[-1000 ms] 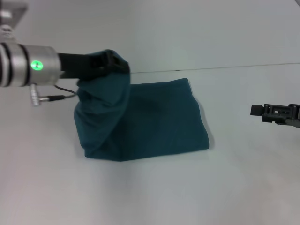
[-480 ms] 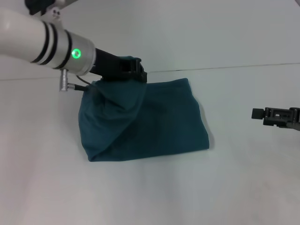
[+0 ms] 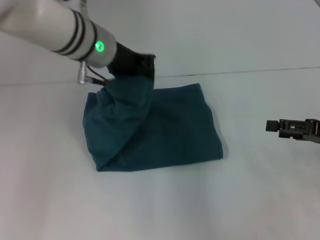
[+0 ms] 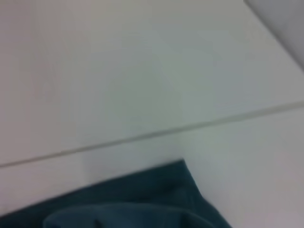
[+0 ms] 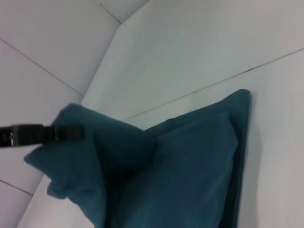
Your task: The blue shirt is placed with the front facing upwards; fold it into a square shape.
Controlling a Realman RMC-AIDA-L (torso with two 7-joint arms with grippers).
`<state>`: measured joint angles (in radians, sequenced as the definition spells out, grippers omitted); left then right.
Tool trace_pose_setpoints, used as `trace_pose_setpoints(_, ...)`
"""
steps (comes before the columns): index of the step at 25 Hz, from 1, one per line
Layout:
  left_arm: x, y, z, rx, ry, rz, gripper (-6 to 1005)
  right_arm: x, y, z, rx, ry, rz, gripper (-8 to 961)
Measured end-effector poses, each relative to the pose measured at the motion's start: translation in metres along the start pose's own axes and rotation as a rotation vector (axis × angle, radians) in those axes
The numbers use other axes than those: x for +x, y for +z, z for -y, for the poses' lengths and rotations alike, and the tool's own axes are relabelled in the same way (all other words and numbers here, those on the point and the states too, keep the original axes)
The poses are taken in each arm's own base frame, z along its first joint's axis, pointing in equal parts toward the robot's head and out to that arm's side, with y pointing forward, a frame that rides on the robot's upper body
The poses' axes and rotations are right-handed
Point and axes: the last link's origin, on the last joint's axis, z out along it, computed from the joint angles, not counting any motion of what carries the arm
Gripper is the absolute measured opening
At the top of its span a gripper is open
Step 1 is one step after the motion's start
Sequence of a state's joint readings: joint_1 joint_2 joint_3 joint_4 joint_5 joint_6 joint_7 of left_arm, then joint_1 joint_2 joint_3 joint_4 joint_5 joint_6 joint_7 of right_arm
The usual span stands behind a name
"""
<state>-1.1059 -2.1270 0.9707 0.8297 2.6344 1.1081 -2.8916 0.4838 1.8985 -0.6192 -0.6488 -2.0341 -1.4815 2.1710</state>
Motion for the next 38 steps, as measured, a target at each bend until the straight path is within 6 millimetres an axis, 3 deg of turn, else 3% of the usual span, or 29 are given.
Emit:
trace_pose_setpoints(5,0.0,-0.007,0.007,-0.014,-0.05,-0.052,61,0.001,-0.001,0.001,-0.001,0.004,0.004,886)
trace_pose_setpoints(18,-0.007,0.008,-0.012,-0.016,0.034,0.029,60,0.0,0.0,0.0,0.0,0.001,0.004,885)
trace_pose_setpoints(25,-0.001,0.013,-0.044,-0.158,0.119,0.015,64,0.0,0.0,0.0,-0.001,-0.001,0.002,885)
trace_pose_setpoints(29,0.001,0.017,-0.049,-0.16,0.122,-0.01,90,0.001,-0.002,0.001,0.002,0.003,0.003,885)
trace_pose_setpoints(38,0.002,0.019,-0.044,-0.153,0.092,-0.049,350,0.0,-0.003,0.001,0.004,0.005,0.004,885)
